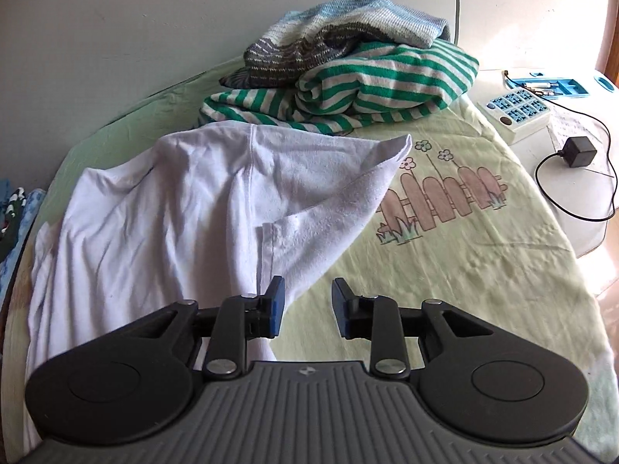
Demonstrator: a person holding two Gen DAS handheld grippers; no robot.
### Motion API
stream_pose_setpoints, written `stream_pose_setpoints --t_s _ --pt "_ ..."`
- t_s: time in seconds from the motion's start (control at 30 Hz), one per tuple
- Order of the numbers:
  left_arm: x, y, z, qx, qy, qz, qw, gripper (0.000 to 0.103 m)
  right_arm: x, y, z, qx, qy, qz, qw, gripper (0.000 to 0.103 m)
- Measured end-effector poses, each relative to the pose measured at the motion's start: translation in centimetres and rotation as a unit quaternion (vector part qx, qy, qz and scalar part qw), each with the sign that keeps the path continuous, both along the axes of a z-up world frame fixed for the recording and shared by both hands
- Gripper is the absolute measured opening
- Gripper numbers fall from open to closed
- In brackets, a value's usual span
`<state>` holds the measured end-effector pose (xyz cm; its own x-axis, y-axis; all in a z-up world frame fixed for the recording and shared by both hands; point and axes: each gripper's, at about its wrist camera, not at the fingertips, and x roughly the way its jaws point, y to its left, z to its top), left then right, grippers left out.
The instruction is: Fold clothes
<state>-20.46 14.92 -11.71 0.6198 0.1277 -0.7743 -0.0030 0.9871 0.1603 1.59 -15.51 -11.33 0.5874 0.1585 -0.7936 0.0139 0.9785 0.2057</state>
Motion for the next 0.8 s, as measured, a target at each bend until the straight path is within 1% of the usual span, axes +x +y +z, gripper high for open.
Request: stream_pose_setpoints --t_s 0.07,0.17,0.23,0.3,0.4,0.43,0.47,0.5,0.53,0.57,0.6,0.63,0.7,0.8 --pt "0.8 0.5 -0.6 0.008 0.004 -0.012 0.9999 0.012 2.0 1.3 -1.5 -0.02 0.005 -0.014 1.0 0.03" --pt "1.9 1.3 -1.2 -0.006 0.009 -0.031 0.9995 0.012 3.7 2.7 -2.4 -0.041 -0.002 -0.021 0.999 0.03" --pt "2.4 1.5 -1.4 -0.007 0.013 -0.037 0.9992 0.013 4.2 3.4 -2.6 -0.062 -0.011 -0.019 0.998 0.03" --pt "2.8 1.7 -1.4 -0.017 0.011 -0.039 0.999 0.013 4.5 4.0 -2.6 -0.084 -0.015 -0.013 0.996 0.03" --pt "3.1 1.9 -1.5 -0.029 0.005 -0.024 0.9993 0.016 4.4 3.7 -2.7 -0.085 -0.013 -0.002 0.996 0.03" --pt "3.2 2.0 -1.5 -0.032 0.003 -0.018 0.9993 0.017 4.3 3.6 -2.8 -0.091 -0.016 0.011 0.996 0.03" --pt "3.3 2.0 -1.5 -0.036 0.002 -0.012 0.9993 0.017 4.3 3.6 -2.9 -0.098 -0.02 0.024 0.995 0.025" --pt "3.2 2.0 -1.5 -0.038 0.0 -0.007 0.9993 0.017 4.2 3.1 -2.8 -0.096 -0.018 0.025 0.995 0.011" --pt "3.1 2.0 -1.6 -0.037 -0.003 -0.004 0.9993 0.018 4.2 2.6 -2.7 -0.093 -0.016 0.026 0.995 0.001" --pt "3.0 2.0 -1.6 -0.034 -0.007 -0.002 0.9994 0.019 4.1 2.1 -2.6 -0.091 -0.014 0.026 0.995 0.0" --pt "2.9 1.9 -1.6 -0.031 -0.01 0.0 0.9995 0.019 4.0 1.3 -2.5 -0.077 -0.014 0.022 0.997 0.0" --pt "2.8 1.9 -1.7 -0.027 -0.013 0.002 0.9995 0.02 4.0 0.4 -2.3 -0.072 -0.016 0.01 0.997 0.0" --pt "2.7 2.2 -1.7 -0.019 -0.019 0.007 0.9996 0.024 3.7 -1.3 -1.7 -0.076 -0.025 -0.008 0.997 0.0" --pt "2.4 3.0 -1.6 -0.02 -0.025 0.011 0.9994 0.026 3.1 -4.4 -0.5 -0.08 -0.039 -0.039 0.995 0.0"
